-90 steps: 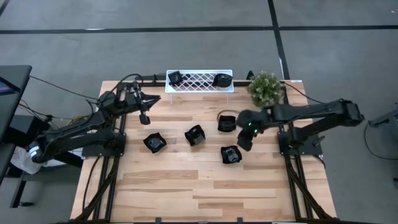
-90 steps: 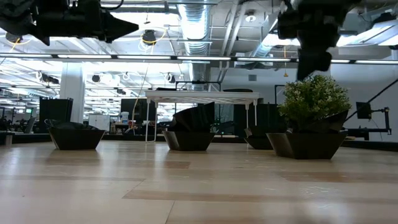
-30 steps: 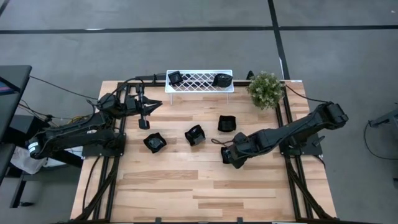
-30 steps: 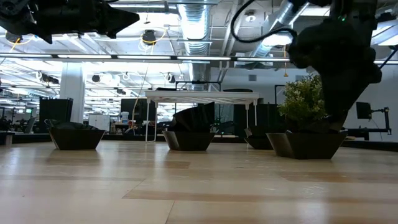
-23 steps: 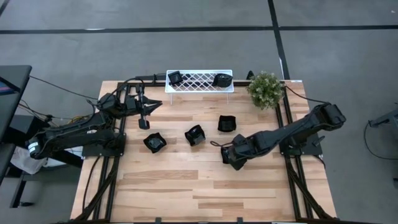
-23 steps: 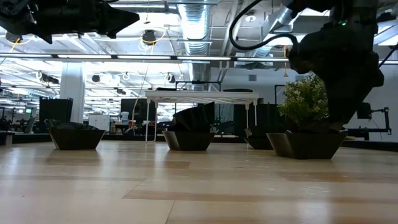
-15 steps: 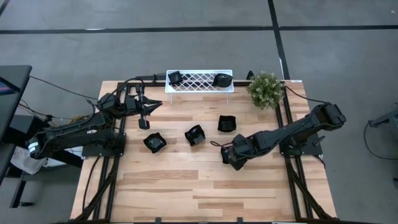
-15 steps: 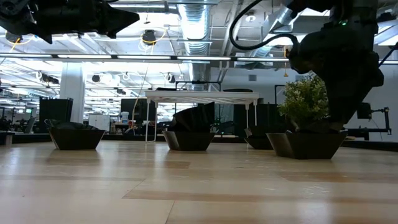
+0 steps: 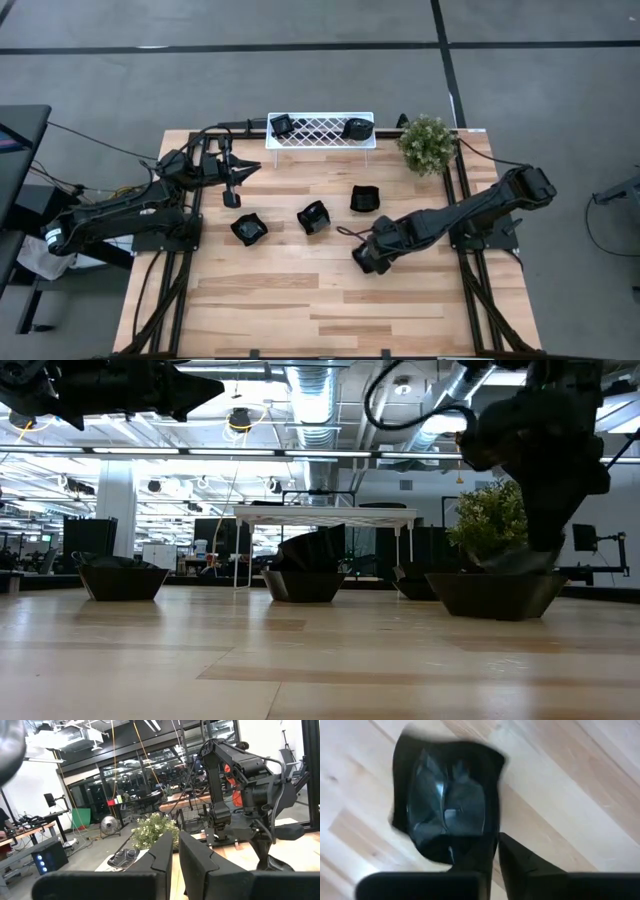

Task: Pick & Place Mini shaped plates
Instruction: Stack the black leaf shaped plate on top of the black leaf shaped plate on the shelf

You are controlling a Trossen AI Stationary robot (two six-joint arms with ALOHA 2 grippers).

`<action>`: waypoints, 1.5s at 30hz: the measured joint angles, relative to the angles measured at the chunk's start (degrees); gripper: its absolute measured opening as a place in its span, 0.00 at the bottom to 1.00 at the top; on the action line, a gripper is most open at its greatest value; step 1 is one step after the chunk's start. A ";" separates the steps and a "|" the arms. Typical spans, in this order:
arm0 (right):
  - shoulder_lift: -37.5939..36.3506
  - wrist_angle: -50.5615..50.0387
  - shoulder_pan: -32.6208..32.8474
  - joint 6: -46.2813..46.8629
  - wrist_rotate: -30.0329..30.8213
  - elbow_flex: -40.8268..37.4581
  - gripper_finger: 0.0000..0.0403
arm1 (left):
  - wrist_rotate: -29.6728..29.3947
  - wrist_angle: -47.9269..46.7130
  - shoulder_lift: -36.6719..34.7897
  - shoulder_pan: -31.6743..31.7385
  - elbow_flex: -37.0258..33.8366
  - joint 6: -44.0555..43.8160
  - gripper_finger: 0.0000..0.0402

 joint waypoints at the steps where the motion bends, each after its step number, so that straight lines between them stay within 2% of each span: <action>1: 0.00 -0.01 0.00 -0.44 0.06 0.48 0.03 | 0.00 0.02 0.00 0.02 0.00 0.00 0.08; 6: 0.00 -0.88 0.02 -1.94 0.40 2.43 0.02 | 0.00 0.00 0.00 0.02 0.00 0.00 0.08; 13: 0.00 -8.01 0.00 -2.16 2.51 5.62 0.01 | 0.00 0.00 -0.01 0.01 0.00 0.00 0.08; 18: -0.47 -12.19 -0.91 -6.61 5.58 9.40 0.00 | 0.01 0.00 0.00 0.00 0.00 0.00 0.08; 25: -4.30 -15.16 -7.79 -21.20 12.99 15.60 0.00 | 0.01 0.00 -0.01 0.02 0.00 -0.01 0.08; 29: -7.36 -14.32 -15.19 -33.02 17.00 18.82 0.00 | 0.02 -0.02 0.00 0.00 0.00 -0.03 0.08; 32: -9.67 -10.25 -22.95 -43.99 16.76 20.03 0.00 | 0.02 -0.02 -0.02 0.01 0.00 -0.11 0.08; 35: -11.55 -3.42 -32.36 -56.57 12.29 20.40 0.00 | 0.02 -0.02 0.00 0.00 0.00 -0.05 0.08; 37: -11.75 2.88 -39.49 -65.12 5.74 20.43 0.00 | 0.02 -0.02 -0.01 0.02 0.00 0.00 0.08; 39: -10.96 8.95 -46.83 -71.98 -3.24 20.43 0.00 | 0.02 -0.02 -0.01 0.02 0.00 0.00 0.08; 42: -8.79 15.08 -56.72 -77.66 -16.32 20.43 0.00 | 0.02 -0.02 -0.01 0.02 0.00 0.00 0.08; 45: -5.87 15.45 -63.80 -80.98 -23.18 20.43 0.00 | 0.02 -0.07 0.00 0.02 0.00 -0.12 0.08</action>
